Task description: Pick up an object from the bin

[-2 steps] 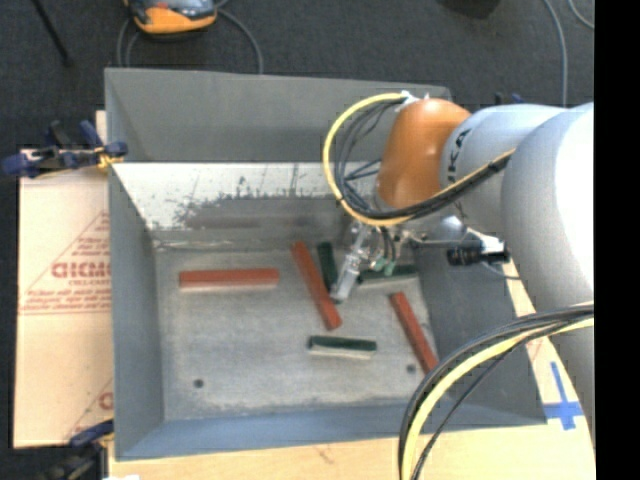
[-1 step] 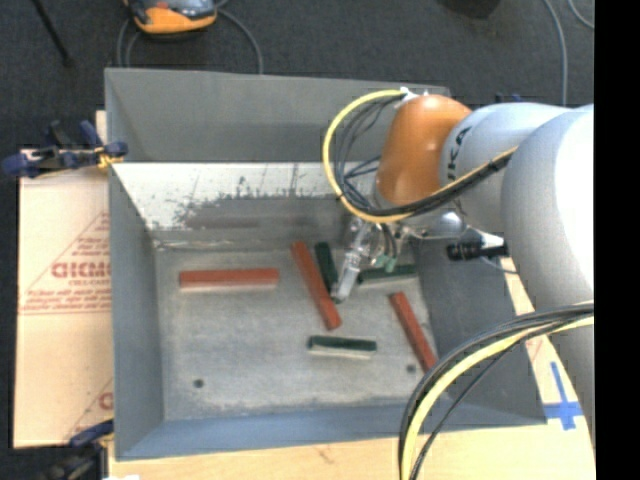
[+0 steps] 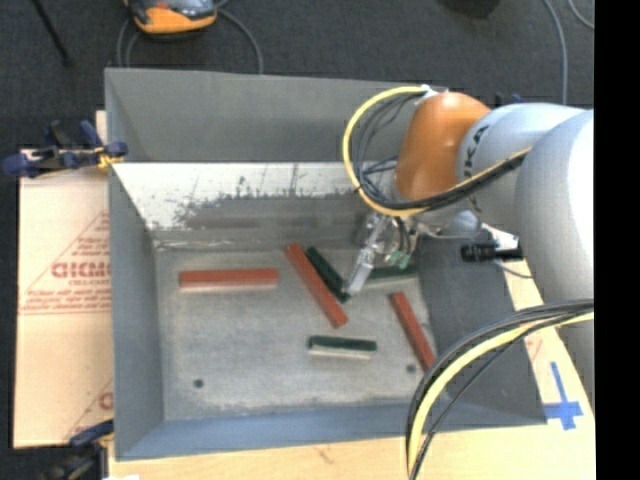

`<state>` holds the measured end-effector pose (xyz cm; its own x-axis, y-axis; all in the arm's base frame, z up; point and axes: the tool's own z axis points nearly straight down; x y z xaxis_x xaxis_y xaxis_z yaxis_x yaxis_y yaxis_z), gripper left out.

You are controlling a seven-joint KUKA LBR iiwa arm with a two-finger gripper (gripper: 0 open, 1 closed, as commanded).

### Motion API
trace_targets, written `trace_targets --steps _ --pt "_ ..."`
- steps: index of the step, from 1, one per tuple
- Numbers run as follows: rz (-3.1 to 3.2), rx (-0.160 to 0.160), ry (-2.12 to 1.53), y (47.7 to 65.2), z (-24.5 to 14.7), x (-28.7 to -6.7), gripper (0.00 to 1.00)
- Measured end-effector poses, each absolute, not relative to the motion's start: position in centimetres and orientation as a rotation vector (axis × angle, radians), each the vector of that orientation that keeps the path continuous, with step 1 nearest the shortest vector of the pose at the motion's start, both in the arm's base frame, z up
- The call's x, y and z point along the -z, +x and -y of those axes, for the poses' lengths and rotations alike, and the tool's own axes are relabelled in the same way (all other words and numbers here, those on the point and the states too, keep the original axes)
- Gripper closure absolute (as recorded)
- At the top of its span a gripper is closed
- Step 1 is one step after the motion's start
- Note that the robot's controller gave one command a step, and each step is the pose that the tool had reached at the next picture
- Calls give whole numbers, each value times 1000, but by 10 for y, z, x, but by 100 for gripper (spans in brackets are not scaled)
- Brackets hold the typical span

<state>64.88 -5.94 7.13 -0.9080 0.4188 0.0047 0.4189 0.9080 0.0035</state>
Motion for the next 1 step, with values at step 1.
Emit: trace_targets --steps 1 --pt "3065 -3 -717 638 104 -72 100"
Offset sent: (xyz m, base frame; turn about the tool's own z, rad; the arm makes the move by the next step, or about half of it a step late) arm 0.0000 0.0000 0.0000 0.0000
